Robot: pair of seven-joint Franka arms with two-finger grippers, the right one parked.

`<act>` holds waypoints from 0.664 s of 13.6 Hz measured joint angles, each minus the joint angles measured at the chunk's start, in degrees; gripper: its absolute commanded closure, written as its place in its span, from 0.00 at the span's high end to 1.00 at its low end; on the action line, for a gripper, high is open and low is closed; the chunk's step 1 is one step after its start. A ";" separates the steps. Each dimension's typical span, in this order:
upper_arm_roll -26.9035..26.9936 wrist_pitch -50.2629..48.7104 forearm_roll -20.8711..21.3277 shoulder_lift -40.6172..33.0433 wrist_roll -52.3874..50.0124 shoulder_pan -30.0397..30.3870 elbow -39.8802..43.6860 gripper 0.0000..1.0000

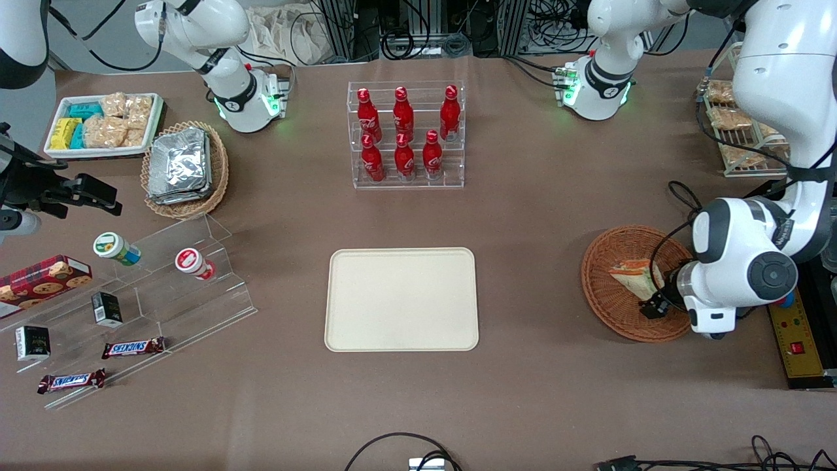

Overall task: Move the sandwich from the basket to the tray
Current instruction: 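Lower the open left gripper around the sandwich and close it, then lift the sandwich and carry it over the cream tray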

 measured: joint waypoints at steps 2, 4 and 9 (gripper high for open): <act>0.00 -0.37 0.00 0.32 -1.58 -0.04 -0.18 1.00; -0.02 -0.37 0.00 1.64 -3.86 -0.21 -0.52 1.00; -0.07 3.61 0.53 5.82 -6.26 -1.11 -0.54 0.00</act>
